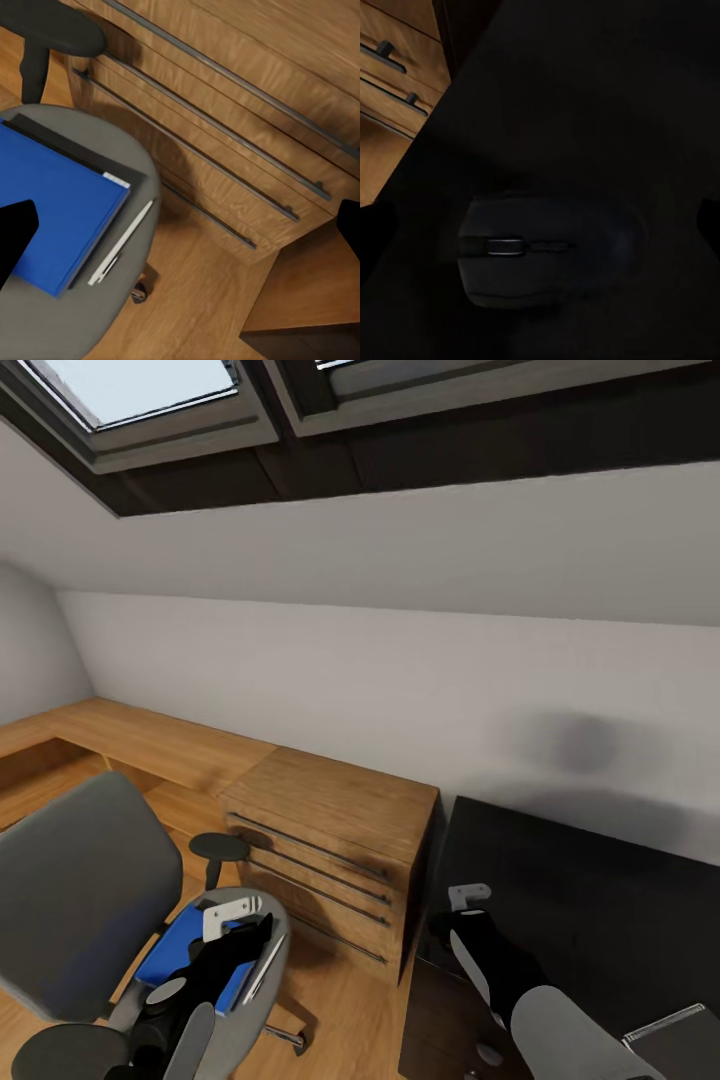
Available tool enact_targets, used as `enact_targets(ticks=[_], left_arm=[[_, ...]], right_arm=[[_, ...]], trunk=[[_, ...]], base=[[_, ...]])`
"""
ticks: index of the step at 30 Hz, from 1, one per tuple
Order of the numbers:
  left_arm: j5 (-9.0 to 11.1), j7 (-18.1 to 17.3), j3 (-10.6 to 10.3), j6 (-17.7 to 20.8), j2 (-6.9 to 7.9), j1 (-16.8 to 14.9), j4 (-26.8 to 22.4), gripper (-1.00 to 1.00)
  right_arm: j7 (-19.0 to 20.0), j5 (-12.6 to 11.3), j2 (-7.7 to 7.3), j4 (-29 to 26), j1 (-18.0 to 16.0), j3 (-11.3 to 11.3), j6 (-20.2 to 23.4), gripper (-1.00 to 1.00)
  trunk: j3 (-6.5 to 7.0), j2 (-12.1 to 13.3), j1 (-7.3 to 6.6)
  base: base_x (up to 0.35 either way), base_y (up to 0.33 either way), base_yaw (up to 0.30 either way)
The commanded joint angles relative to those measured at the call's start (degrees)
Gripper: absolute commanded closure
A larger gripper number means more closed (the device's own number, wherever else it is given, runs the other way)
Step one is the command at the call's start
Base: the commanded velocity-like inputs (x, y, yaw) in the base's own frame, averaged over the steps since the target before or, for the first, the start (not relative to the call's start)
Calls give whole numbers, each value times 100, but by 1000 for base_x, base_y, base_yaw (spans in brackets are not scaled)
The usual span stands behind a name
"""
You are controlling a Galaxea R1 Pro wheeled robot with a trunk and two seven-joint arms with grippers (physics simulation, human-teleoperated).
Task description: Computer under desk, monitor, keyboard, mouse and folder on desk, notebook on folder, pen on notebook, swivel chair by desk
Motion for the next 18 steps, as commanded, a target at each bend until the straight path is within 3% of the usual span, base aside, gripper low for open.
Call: enact_targets(ticks=[1,18], left_arm=[[60,55,-6,15,1,-5,-8,-100],[60,54,-6,15,1,-5,-8,-100]], right_arm=[[-41,-27,-4,-8,-4,36,43,-100],[-42,-17,-61,-8,-4,32,51,-100]], trunk=[[-26,-48,24],[-332,-730,397]], base=[[0,0,0],[0,0,0]])
